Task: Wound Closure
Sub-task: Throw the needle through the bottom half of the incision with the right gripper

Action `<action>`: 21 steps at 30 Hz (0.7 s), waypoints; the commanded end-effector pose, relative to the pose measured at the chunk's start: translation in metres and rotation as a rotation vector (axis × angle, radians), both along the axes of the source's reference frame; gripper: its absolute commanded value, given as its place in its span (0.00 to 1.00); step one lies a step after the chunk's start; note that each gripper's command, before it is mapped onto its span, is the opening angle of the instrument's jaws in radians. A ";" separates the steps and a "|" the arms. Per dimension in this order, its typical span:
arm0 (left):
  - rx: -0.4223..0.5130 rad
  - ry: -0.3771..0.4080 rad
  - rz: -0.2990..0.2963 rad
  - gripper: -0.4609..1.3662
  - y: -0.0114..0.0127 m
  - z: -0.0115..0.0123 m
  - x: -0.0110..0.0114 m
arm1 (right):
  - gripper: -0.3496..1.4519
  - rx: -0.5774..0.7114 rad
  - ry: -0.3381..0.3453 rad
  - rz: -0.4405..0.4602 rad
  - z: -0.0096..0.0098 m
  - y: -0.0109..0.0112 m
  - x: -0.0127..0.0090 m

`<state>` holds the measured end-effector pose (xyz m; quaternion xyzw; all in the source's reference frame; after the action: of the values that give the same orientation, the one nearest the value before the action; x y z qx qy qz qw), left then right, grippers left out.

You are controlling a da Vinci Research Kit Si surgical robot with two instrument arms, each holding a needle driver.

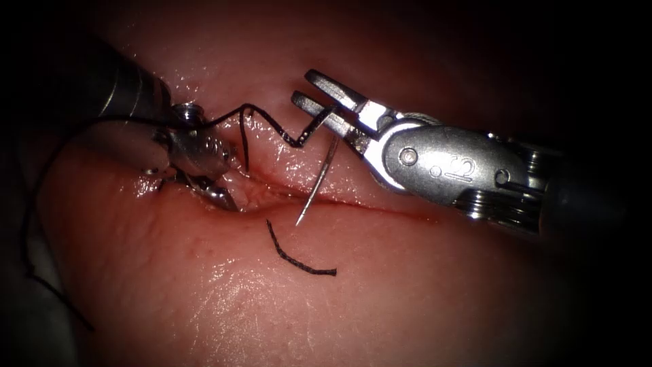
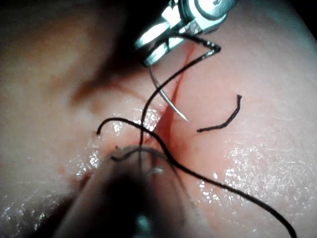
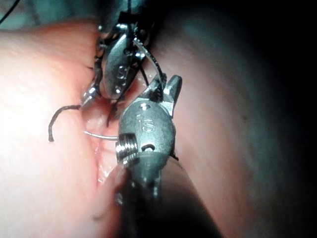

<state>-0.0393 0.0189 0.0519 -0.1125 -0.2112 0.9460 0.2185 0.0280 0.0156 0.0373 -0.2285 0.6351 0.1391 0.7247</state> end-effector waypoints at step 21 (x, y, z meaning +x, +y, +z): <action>0.014 -0.006 -0.009 0.83 -0.0002 -0.0019 -0.0002 | 0.00 -0.188 0.011 0.017 0.0023 -0.0009 0.0030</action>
<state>-0.0395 0.0187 0.0500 -0.1154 -0.2198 0.9428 0.2225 0.0311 0.0145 0.0397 -0.2981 0.6475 0.0840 0.6963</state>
